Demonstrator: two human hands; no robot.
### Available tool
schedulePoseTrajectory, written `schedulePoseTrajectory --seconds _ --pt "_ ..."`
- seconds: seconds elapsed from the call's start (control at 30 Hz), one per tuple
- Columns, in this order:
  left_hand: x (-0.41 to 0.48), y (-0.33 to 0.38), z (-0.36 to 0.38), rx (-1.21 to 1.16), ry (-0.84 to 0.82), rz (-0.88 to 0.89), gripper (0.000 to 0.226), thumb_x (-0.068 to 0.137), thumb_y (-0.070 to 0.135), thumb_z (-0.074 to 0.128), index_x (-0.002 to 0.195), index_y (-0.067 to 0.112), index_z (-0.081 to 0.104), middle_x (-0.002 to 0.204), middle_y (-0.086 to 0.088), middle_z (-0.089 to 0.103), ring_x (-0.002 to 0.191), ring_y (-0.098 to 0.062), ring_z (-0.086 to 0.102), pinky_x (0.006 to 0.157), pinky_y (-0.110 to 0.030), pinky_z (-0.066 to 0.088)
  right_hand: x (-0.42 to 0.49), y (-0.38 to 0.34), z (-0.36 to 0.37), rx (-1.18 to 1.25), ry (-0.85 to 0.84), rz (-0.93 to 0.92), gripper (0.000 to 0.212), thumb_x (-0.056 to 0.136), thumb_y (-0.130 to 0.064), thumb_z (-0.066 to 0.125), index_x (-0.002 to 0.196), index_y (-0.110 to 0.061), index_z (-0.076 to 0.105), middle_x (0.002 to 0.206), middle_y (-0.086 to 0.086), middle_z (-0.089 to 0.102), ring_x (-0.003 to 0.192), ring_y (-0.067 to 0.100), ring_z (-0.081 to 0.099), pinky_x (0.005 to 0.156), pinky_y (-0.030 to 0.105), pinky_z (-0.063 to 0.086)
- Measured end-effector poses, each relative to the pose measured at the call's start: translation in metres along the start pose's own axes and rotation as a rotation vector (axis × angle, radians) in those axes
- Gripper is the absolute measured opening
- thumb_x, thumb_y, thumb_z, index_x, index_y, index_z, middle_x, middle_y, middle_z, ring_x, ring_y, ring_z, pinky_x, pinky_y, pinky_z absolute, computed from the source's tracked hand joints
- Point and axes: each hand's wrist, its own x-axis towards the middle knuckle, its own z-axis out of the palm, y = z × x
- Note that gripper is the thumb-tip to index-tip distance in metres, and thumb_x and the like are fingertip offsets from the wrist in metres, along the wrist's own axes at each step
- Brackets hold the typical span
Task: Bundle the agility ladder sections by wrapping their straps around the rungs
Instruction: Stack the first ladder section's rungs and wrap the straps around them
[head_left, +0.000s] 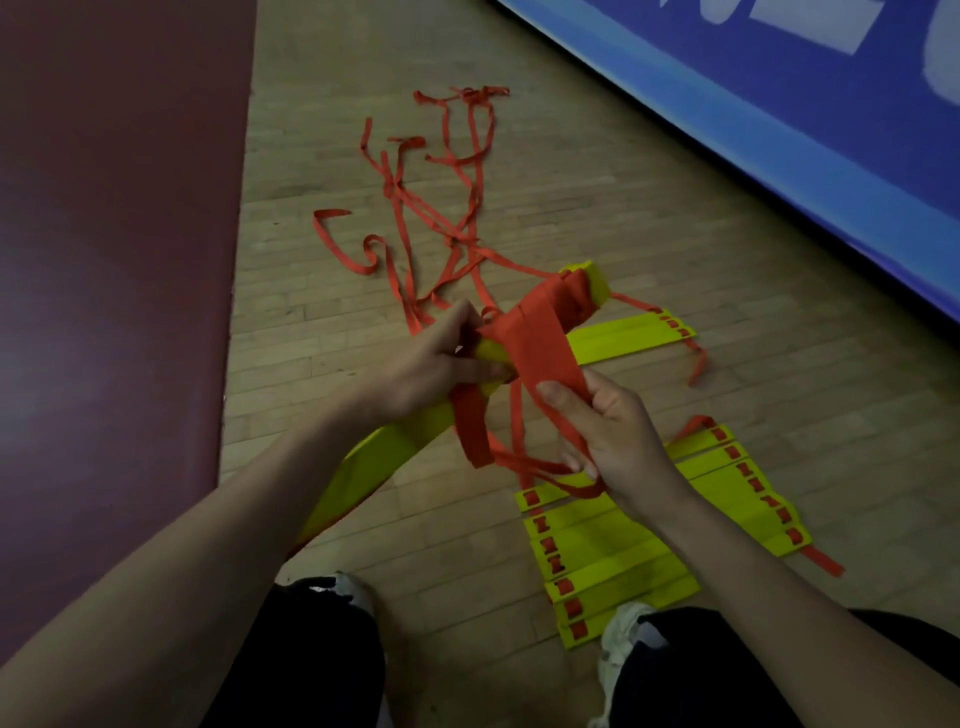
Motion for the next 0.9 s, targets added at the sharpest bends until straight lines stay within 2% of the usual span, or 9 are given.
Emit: schedulePoseTrajectory --seconds 0.1,0.2,0.3,0.4,0.47,0.53,0.63,0.73,0.9 --pt "-0.003 0.004 -0.004 -0.351 -0.007 -0.074 0.051 0.068 -0.002 0.073 0.111 -0.002 0.046 0.098 -0.027 0.054 0.082 -0.031 0.063 0.075 -0.049 0.054 0.003 0.002 -0.001 0.101 0.006 0.063 0.017 0.081 -0.023 0.062 0.092 -0.014 0.053 0.046 -0.002 0.045 0.024 0.005 0.026 0.034 0.021 0.020" --pt "-0.009 0.006 -0.002 -0.616 -0.173 -0.125 0.064 0.061 0.002 0.078 0.115 -0.007 0.045 0.091 -0.030 0.053 0.055 -0.034 0.063 0.054 -0.039 0.055 0.005 -0.006 0.000 0.241 -0.075 0.099 0.013 0.085 -0.010 0.055 0.096 -0.012 0.048 0.039 -0.008 0.045 0.023 0.003 0.023 0.036 0.019 0.017" --pt "-0.011 0.006 0.000 -0.647 -0.389 -0.174 0.065 0.058 0.017 0.083 0.108 -0.007 0.049 0.077 -0.025 0.062 0.051 -0.030 0.064 0.050 -0.030 0.053 0.007 -0.014 -0.005 0.319 -0.247 0.125 0.017 0.084 -0.002 0.057 0.095 -0.011 0.048 0.039 -0.007 0.049 0.022 0.000 0.025 0.036 0.017 0.019" --pt "-0.013 0.007 0.002 -0.659 -0.547 -0.244 0.050 0.061 0.024 0.079 0.100 0.002 0.059 0.070 -0.017 0.065 0.048 -0.024 0.063 0.044 -0.027 0.052 0.010 -0.018 -0.012 0.319 -0.422 0.112 0.044 0.080 0.001 0.061 0.119 -0.015 0.048 0.051 -0.005 0.062 0.023 -0.002 0.028 0.037 0.019 0.017" --pt "-0.012 0.002 0.001 -0.687 -0.561 -0.266 0.047 0.059 0.027 0.083 0.095 0.003 0.064 0.069 -0.017 0.064 0.047 -0.023 0.062 0.044 -0.028 0.053 0.011 -0.018 -0.012 0.259 -0.398 0.092 0.034 0.077 0.001 0.063 0.108 -0.010 0.053 0.052 -0.002 0.064 0.022 -0.001 0.028 0.037 0.018 0.016" --pt "-0.010 -0.003 0.002 -0.630 -0.505 -0.250 0.046 0.068 0.030 0.079 0.099 0.004 0.058 0.073 -0.013 0.063 0.050 -0.020 0.061 0.049 -0.028 0.053 0.014 -0.017 -0.009 0.261 -0.295 0.107 0.017 0.077 -0.003 0.067 0.091 -0.008 0.058 0.047 0.000 0.058 0.022 0.001 0.027 0.035 0.015 0.017" --pt "-0.010 -0.005 0.013 -0.410 -0.306 -0.219 0.031 0.091 0.040 0.054 0.102 0.012 0.050 0.088 -0.010 0.061 0.059 -0.016 0.054 0.053 -0.027 0.047 0.021 -0.014 -0.007 0.298 -0.081 0.145 0.011 0.076 -0.016 0.064 0.079 -0.009 0.056 0.038 -0.004 0.036 0.023 0.002 0.025 0.033 0.016 0.020" --pt "-0.013 -0.009 0.024 -0.202 -0.221 -0.170 0.032 0.090 0.042 0.050 0.107 0.015 0.054 0.098 -0.010 0.061 0.070 -0.021 0.057 0.055 -0.029 0.051 0.028 -0.013 -0.009 0.309 0.078 0.169 0.022 0.086 -0.014 0.061 0.071 -0.008 0.046 0.037 -0.007 0.026 0.024 0.003 0.024 0.032 0.017 0.022" --pt "-0.014 -0.025 0.026 0.276 -0.078 -0.027 0.031 0.096 0.038 0.051 0.111 0.011 0.051 0.089 -0.013 0.066 0.076 -0.028 0.067 0.068 -0.047 0.056 0.036 -0.007 -0.019 0.316 0.243 0.183 0.035 0.088 -0.017 0.065 0.060 -0.014 0.044 0.039 -0.007 0.027 0.028 0.005 0.023 0.035 0.019 0.020"
